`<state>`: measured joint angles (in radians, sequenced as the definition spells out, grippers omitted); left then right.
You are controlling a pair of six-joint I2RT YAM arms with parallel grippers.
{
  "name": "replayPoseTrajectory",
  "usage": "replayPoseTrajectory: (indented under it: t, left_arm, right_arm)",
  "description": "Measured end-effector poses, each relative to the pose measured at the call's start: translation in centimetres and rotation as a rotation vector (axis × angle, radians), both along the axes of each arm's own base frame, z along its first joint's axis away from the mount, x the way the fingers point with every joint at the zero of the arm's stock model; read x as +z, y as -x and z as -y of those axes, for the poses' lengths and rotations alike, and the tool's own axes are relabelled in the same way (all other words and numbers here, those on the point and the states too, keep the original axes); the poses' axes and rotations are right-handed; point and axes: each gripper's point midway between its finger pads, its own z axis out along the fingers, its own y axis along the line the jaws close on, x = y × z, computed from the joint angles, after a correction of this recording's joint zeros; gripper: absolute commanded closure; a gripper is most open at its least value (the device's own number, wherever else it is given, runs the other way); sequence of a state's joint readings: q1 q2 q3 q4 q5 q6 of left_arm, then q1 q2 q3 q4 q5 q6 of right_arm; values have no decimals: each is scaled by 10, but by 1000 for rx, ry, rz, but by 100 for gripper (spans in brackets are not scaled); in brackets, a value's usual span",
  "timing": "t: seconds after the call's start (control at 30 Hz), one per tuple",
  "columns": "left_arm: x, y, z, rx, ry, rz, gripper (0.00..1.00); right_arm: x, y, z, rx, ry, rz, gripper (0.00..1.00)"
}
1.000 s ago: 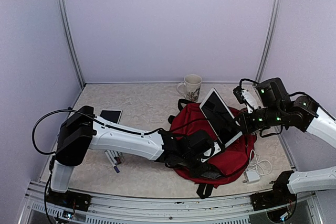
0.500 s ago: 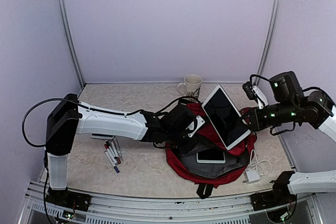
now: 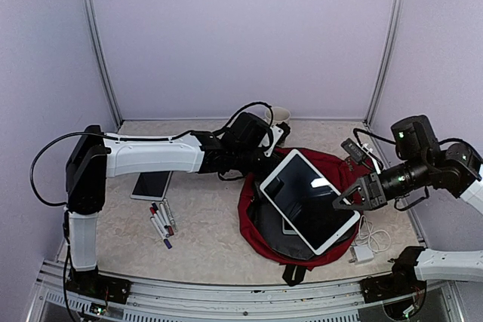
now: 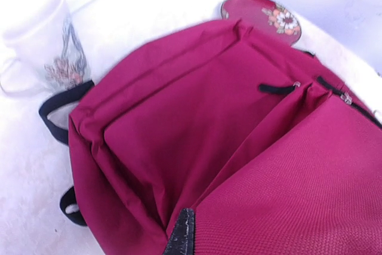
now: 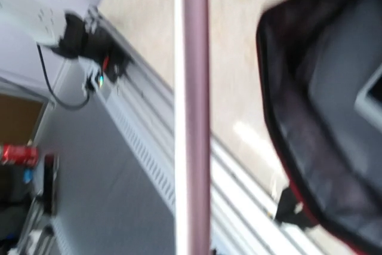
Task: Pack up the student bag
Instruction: Place the pen in the largest pocket of the bag.
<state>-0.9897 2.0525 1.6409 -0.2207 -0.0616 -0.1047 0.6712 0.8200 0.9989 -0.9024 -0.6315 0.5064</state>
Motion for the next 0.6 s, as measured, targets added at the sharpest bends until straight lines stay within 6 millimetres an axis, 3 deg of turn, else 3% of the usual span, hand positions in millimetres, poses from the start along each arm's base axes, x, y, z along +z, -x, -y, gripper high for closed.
replayPoseTrajectory:
  t: [0.1,0.37,0.47,0.6]
  left_arm:
    - [11,-3,3,7,15,17,96]
    - [29,-8,6,23,33,43,95]
    - [31,-5,8,22,33,52,95]
    - [39,8,13,7,31,66,95]
  right_arm:
    - [-30,9,-1,24,21,-101,100]
    - [-87,15,-12,34,21,-250,100]
    - [-116,13,-14,3,53,-316,100]
    - [-138,4,-15,-67,51,-340,100]
